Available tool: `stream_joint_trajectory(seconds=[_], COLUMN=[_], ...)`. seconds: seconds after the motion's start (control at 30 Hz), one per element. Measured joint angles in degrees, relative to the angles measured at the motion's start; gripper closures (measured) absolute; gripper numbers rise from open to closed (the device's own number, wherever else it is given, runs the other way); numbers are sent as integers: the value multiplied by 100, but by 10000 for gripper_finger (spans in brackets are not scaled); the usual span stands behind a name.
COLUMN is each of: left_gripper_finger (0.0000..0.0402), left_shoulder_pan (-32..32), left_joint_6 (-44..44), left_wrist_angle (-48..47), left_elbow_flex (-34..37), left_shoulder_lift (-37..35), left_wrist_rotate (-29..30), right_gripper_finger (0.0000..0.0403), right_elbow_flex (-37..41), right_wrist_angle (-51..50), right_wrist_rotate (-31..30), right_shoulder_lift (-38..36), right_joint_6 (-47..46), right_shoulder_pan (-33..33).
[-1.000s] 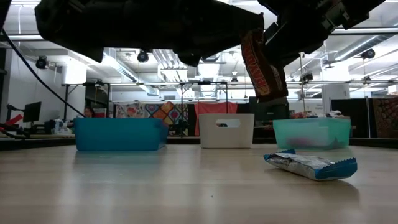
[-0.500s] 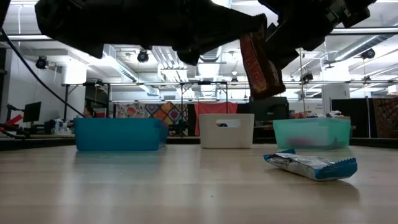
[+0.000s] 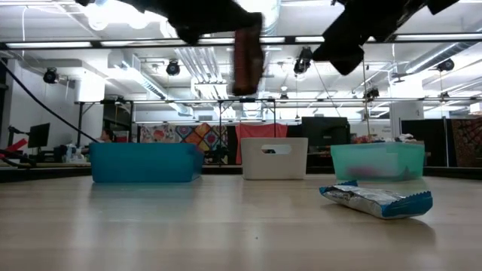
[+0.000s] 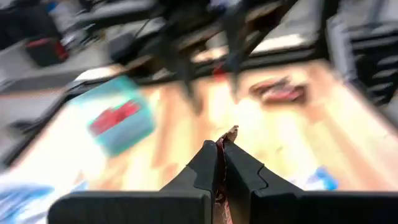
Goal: Sort candy
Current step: Put the brown chocolate into the blue bin
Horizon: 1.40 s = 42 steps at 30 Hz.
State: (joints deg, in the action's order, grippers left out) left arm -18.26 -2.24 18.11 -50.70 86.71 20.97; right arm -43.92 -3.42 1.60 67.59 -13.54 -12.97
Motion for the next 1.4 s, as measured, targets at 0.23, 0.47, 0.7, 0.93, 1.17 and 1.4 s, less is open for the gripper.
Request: stream_joint_trajectory(seconds=[0.23, 0.47, 0.7, 0.93, 1.17, 1.4], left_gripper_finger=[401, 402, 401, 401, 401, 401], left_shoulder_pan=[578, 1959, 3715, 4691, 4828, 4806], left_joint_6=[306, 101, -218, -110, 106, 323], left_wrist_angle=[-2039, -2601, -1155, -287, 577, 689], left_elbow_flex=[132, 727, 1634, 2100, 2373, 2400], left_shoulder_lift=[-1405, -2251, -2423, -2145, -1670, -1194], left_wrist_rotate=[944, 960, -509, -954, -974, -1332], right_gripper_finger=[244, 261, 271, 272, 274, 276], right_elbow_flex=[0, 4, 9, 7, 7, 7], right_wrist_angle=[83, 122, 205, 226, 232, 225], right_wrist_rotate=[-103, -317, -318, -317, -321, -321], right_shoulder_lift=[-96, 72, 201, 230, 236, 236], right_joint_6=[52, 48, 61, 47, 50, -4], right_shoulder_pan=[0, 0, -11, -13, -13, -13])
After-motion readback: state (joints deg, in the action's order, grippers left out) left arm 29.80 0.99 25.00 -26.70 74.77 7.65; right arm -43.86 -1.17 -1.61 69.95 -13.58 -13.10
